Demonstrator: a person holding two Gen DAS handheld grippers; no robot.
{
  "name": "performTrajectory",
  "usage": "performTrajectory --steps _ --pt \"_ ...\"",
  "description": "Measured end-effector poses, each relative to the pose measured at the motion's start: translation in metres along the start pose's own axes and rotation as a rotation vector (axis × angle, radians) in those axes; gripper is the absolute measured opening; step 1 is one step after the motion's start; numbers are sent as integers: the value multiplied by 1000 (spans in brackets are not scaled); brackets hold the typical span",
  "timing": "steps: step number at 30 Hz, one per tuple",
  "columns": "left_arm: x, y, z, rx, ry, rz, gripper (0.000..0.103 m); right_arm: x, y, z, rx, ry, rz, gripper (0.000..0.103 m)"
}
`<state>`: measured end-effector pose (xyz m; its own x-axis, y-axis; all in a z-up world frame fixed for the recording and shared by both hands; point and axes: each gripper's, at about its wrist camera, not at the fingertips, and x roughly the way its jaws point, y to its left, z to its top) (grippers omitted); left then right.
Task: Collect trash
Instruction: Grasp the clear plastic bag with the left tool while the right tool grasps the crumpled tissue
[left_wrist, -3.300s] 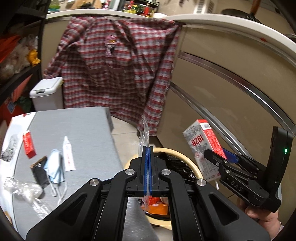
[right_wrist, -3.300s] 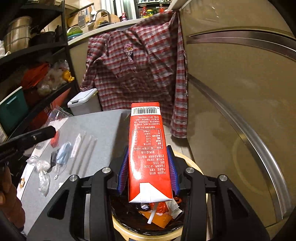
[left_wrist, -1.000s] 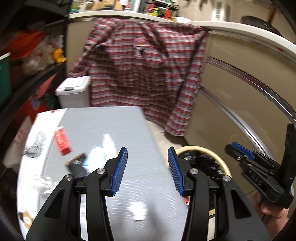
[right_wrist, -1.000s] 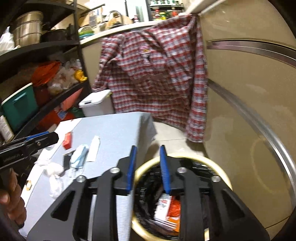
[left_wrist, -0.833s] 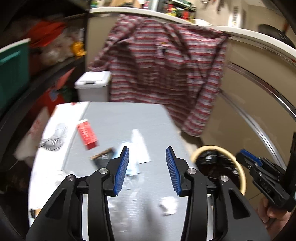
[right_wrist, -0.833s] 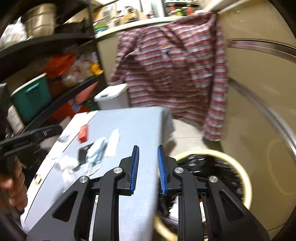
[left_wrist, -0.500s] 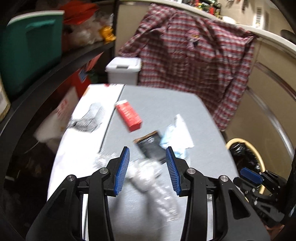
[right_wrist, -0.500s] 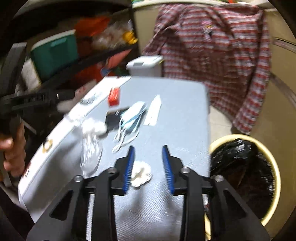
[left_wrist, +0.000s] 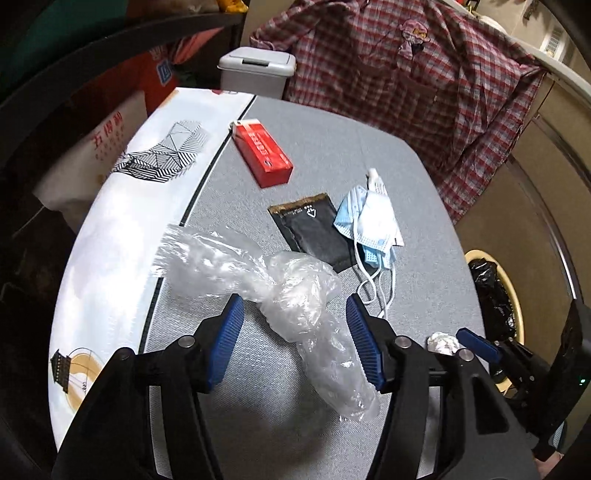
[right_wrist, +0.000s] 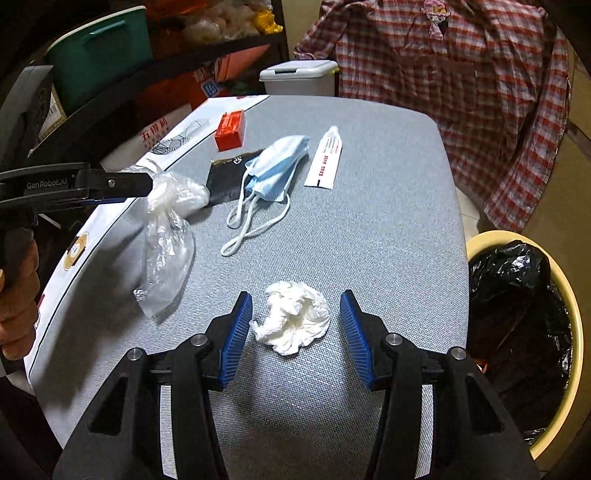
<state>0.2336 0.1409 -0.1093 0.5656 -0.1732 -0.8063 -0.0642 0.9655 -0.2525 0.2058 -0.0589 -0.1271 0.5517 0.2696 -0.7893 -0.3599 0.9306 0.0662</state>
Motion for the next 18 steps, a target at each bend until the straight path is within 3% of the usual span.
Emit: performTrajectory --steps 13,18 --pt "25 0 6 -20 37 38 56 8 -5 3 8 15 7 47" --pt "24 0 8 -15 35 41 43 8 -4 4 5 18 19 28"
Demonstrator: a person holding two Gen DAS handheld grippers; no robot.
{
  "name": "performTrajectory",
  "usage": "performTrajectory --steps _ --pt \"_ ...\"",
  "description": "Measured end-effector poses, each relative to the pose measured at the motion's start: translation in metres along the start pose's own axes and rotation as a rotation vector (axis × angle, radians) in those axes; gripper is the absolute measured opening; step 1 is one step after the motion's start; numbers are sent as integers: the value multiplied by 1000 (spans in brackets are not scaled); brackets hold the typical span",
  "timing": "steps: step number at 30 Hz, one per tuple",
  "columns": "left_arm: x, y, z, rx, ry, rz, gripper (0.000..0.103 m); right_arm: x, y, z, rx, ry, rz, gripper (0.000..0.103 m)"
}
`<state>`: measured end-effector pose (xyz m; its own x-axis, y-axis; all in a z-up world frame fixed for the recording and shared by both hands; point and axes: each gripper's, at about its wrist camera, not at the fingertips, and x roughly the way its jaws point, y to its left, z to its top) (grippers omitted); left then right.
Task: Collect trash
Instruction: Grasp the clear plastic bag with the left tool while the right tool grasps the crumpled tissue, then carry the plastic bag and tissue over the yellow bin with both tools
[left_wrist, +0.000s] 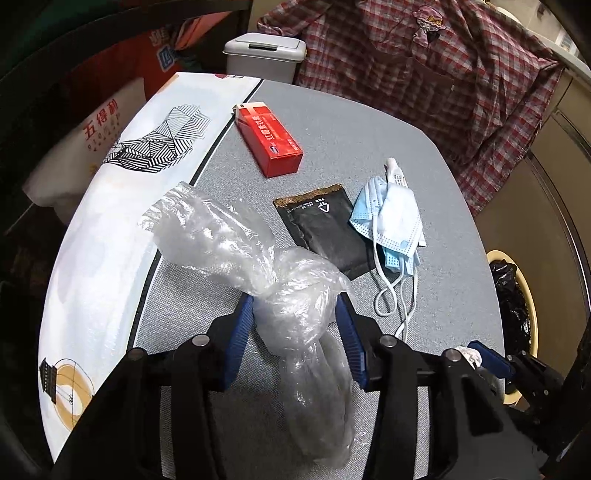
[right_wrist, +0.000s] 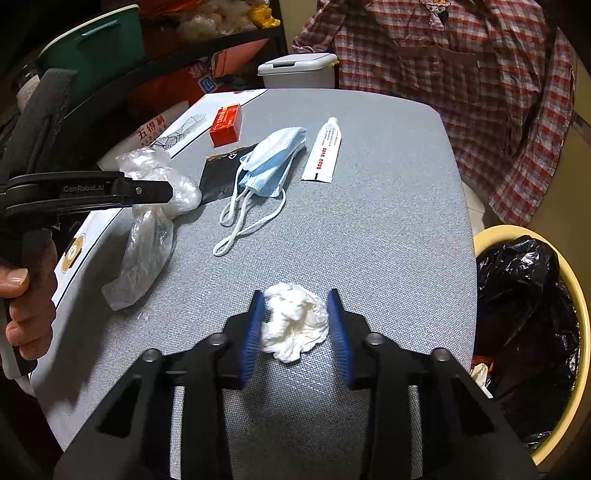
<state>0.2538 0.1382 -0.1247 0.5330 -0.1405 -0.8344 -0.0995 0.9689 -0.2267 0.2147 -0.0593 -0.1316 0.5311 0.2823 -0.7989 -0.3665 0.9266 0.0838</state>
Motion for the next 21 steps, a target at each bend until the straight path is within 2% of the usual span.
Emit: performTrajectory --steps 3,21 --pt "-6 -2 2 9 -17 4 41 -4 0 1 -2 -12 3 22" --pt "-72 -22 7 71 -191 19 40 -56 3 8 -1 -145 7 19"
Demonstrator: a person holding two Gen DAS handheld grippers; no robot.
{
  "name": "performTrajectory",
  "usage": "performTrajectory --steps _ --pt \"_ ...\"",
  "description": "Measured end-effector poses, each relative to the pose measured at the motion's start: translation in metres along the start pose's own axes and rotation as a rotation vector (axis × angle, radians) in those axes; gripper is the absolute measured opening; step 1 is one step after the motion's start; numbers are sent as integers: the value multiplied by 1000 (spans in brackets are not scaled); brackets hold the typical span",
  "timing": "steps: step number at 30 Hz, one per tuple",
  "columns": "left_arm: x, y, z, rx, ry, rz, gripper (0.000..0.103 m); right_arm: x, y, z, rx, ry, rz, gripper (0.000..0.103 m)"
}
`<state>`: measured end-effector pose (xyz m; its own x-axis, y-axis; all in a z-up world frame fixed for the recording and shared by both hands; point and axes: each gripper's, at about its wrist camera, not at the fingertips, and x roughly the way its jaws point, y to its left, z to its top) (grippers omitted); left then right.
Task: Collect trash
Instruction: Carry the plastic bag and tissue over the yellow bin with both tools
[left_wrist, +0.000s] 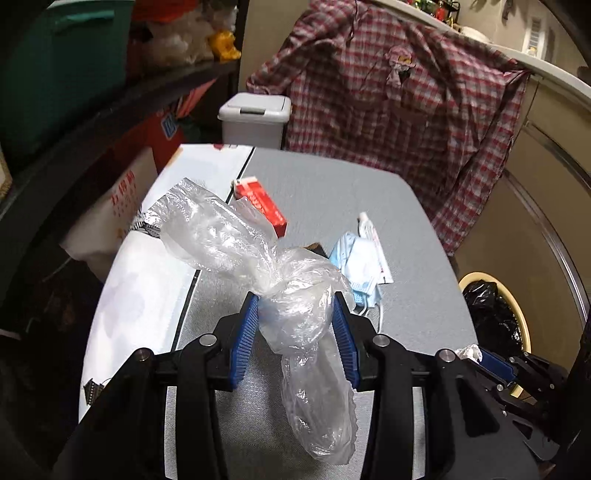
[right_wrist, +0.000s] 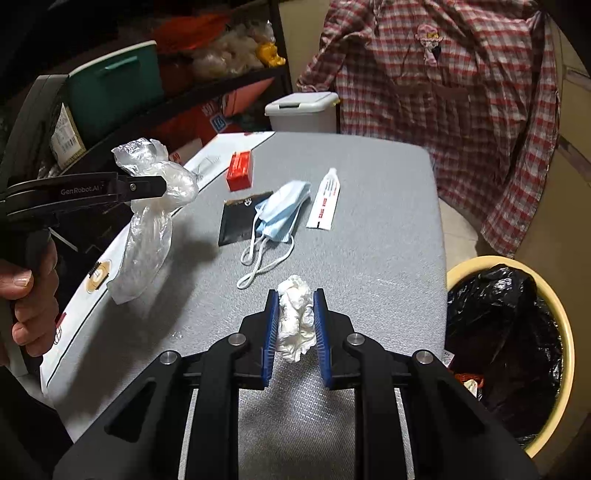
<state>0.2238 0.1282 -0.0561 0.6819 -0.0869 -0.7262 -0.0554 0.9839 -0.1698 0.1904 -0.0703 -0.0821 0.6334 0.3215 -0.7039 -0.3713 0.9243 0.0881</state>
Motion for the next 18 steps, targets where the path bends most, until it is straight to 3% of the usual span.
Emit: performTrajectory --steps 18 --pt "-33 -43 5 53 -99 -8 40 -55 -34 5 52 -121 -55 19"
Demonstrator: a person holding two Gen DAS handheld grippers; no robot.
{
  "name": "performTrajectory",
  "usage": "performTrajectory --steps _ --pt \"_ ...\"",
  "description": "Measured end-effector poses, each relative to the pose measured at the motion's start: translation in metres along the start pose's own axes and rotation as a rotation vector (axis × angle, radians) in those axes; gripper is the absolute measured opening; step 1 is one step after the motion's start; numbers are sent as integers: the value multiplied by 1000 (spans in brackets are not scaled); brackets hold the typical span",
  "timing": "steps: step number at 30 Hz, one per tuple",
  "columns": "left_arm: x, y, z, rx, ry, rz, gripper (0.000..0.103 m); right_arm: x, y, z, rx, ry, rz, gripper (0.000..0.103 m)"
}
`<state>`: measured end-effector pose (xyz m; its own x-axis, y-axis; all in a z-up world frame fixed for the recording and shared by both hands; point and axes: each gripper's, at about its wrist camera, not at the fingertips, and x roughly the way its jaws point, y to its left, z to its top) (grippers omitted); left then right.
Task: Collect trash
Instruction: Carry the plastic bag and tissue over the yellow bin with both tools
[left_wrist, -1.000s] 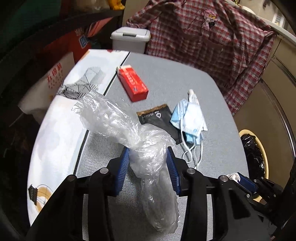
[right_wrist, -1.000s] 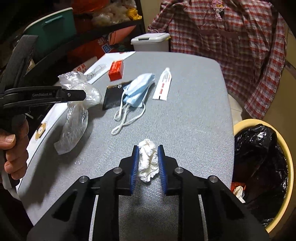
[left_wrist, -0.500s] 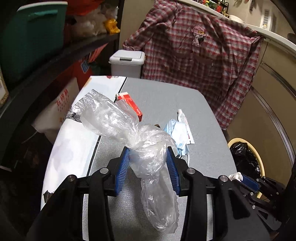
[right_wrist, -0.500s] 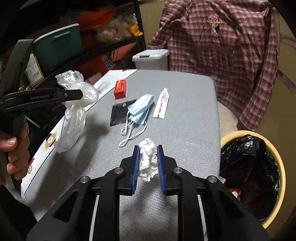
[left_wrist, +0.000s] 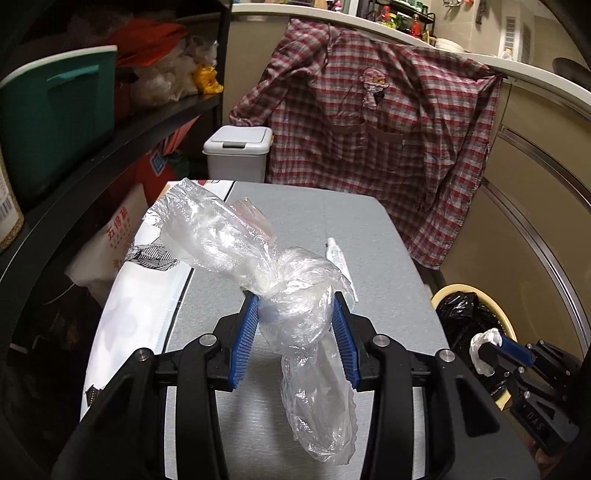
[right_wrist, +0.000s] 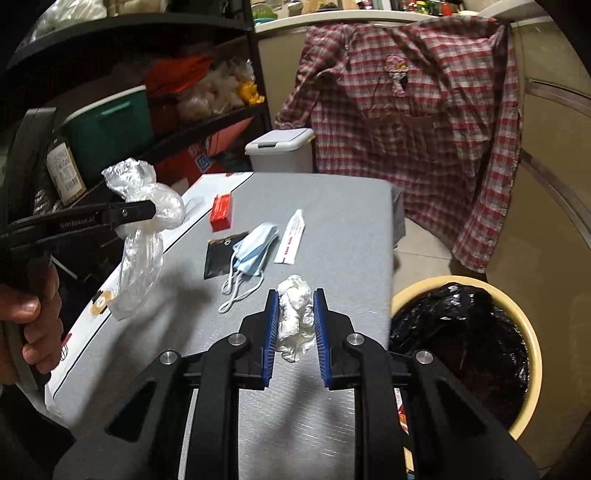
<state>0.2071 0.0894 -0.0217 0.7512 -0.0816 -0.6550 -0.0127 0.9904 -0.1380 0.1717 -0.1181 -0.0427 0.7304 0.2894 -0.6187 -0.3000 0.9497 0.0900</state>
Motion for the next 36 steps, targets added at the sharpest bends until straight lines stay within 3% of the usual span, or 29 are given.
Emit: performTrajectory --steps 20,36 --pt "-1 -56 9 48 -30 -67 40 -36 -62 13 116 -91 -86 19" --pt "15 -122 10 108 -24 -142 40 -72 -140 18 199 -151 -258 19"
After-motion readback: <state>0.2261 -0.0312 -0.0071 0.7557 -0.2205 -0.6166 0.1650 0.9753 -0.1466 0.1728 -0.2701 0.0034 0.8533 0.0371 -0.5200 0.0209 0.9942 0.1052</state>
